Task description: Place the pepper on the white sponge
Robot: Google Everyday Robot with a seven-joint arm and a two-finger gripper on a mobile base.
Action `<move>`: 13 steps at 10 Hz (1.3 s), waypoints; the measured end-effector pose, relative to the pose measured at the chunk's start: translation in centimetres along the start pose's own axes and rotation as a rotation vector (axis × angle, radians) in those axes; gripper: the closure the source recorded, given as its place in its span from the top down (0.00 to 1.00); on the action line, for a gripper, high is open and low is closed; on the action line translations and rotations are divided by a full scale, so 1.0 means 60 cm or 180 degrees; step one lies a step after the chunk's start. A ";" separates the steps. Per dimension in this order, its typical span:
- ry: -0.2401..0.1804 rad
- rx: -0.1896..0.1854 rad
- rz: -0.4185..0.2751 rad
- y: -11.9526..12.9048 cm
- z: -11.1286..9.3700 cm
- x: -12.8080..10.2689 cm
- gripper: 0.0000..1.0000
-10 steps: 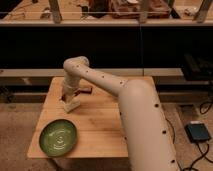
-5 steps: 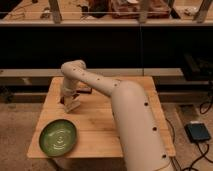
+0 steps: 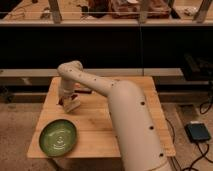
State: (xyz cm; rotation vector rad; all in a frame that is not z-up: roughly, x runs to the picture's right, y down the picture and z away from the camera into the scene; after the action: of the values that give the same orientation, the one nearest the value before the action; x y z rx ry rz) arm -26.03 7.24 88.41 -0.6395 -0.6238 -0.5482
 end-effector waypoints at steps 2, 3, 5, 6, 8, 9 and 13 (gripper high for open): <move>-0.0008 -0.0010 0.0007 -0.001 0.002 0.001 0.78; -0.0007 -0.0012 0.0011 -0.001 0.001 0.003 0.80; 0.0008 -0.0025 0.0025 0.001 0.002 0.006 0.80; 0.0021 -0.0030 0.0036 0.002 0.002 0.007 0.80; 0.0049 -0.0041 0.0056 0.003 0.001 0.007 0.80; 0.0034 0.0002 0.0043 0.007 -0.003 0.009 0.80; 0.0030 0.0080 0.0023 0.009 -0.011 0.006 0.80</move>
State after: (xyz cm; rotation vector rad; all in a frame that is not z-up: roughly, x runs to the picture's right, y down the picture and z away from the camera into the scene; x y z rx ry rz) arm -25.20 7.08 88.02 -0.6151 -0.6183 -0.5356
